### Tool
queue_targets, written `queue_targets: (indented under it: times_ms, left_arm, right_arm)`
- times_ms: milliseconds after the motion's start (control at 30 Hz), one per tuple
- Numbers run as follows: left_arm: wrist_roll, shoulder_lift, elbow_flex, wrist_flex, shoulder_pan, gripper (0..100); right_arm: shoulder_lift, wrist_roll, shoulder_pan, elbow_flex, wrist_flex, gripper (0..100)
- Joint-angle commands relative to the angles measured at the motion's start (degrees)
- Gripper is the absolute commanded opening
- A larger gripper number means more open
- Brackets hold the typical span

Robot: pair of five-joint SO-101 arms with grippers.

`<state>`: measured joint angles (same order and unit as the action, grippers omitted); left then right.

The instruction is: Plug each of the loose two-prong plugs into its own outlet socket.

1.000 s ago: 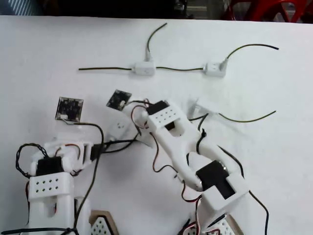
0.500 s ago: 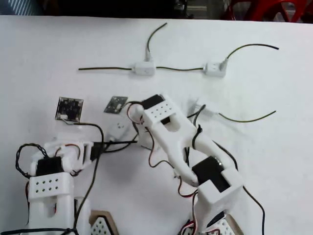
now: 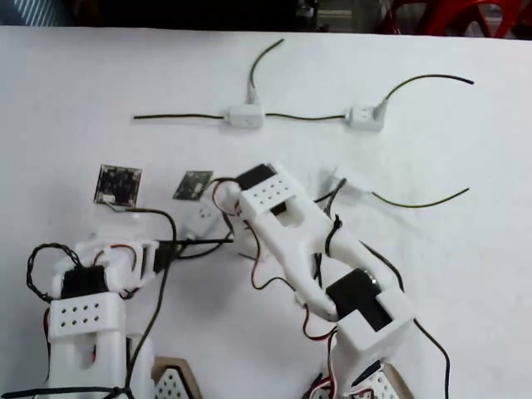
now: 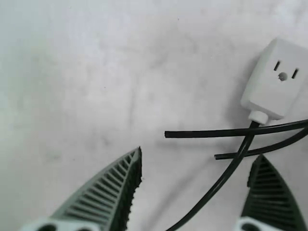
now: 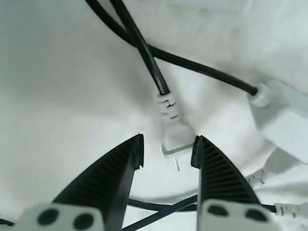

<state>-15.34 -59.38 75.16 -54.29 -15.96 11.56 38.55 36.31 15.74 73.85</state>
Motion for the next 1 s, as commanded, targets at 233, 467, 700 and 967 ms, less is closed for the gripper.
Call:
queue_targets:
  times_ms: [233,467,700,967]
  left_arm:
    - [-0.6,-1.0,-0.1,1.2,-0.2,35]
    - [-0.6,-1.0,-0.1,1.2,-0.2,35]
    - [-0.6,-1.0,-0.1,1.2,-0.2,35]
    - [-0.6,-1.0,-0.1,1.2,-0.2,35]
  right_arm:
    - [7.7,0.8,-1.1,0.6,-7.4,8.7]
    - [7.6,4.3,-1.1,0.5,-7.3,1.8]
    - [3.9,1.0,-0.8,-0.2,-4.0,6.4]
    - [2.4,-0.5,-0.7,-1.4,-1.6,11.2]
